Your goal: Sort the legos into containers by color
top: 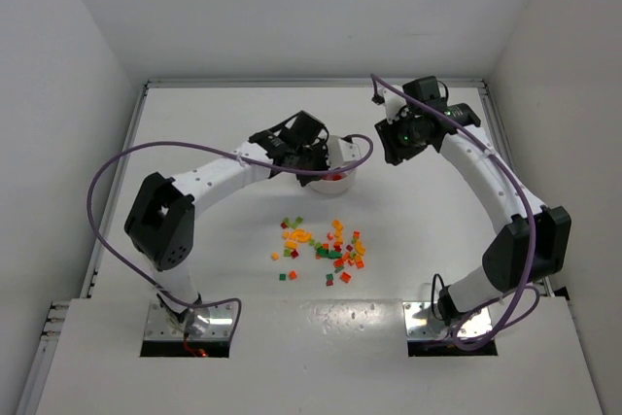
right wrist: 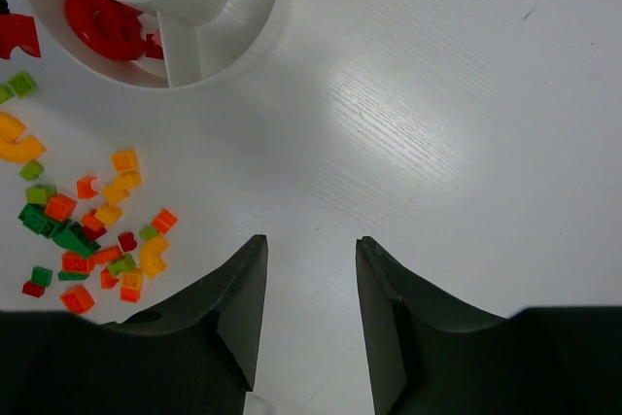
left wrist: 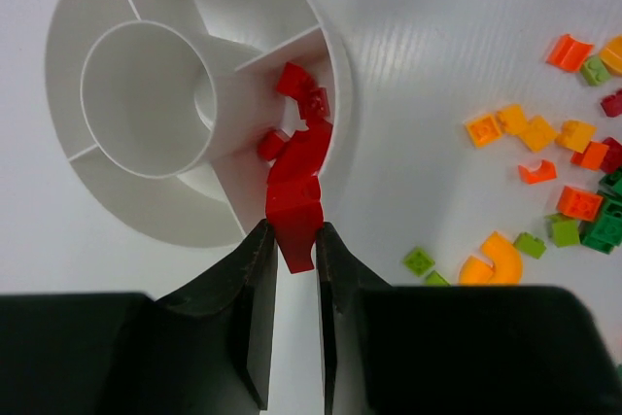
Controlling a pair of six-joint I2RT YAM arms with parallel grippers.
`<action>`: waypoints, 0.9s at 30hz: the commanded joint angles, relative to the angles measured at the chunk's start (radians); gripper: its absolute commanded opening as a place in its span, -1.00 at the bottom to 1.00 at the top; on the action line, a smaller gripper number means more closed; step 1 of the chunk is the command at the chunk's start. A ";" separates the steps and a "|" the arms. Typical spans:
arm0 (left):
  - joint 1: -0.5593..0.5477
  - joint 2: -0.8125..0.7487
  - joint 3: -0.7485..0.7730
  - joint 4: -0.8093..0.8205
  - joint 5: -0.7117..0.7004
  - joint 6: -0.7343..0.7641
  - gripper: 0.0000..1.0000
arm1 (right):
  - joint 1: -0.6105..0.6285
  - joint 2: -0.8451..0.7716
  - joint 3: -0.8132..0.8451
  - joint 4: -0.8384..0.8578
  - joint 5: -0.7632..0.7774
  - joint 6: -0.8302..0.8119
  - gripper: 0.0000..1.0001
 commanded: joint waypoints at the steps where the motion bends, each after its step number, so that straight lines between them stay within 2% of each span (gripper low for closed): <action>1: -0.011 0.010 0.052 0.044 -0.011 0.013 -0.74 | -0.011 -0.003 0.021 0.028 -0.013 0.012 -0.14; 6: -0.011 0.045 0.083 0.044 -0.020 0.023 -0.69 | -0.011 -0.003 0.012 0.028 -0.013 0.012 -0.12; 14: -0.020 0.084 0.121 0.044 -0.047 0.032 -0.20 | -0.011 0.015 0.012 0.028 -0.022 0.003 -0.10; 18: -0.020 0.084 0.132 0.044 -0.047 0.010 -0.11 | -0.011 0.015 0.021 0.028 -0.022 0.003 -0.10; 22: 0.009 0.020 0.118 0.044 -0.005 -0.052 -0.18 | -0.011 0.024 0.021 0.028 -0.032 0.003 -0.10; 25: 0.076 -0.101 0.049 0.044 0.074 -0.114 -0.33 | -0.011 0.024 0.030 0.018 -0.069 -0.008 -0.10; 27: 0.100 -0.170 -0.047 0.029 0.054 -0.114 -0.41 | -0.011 0.024 0.021 0.018 -0.081 -0.008 -0.10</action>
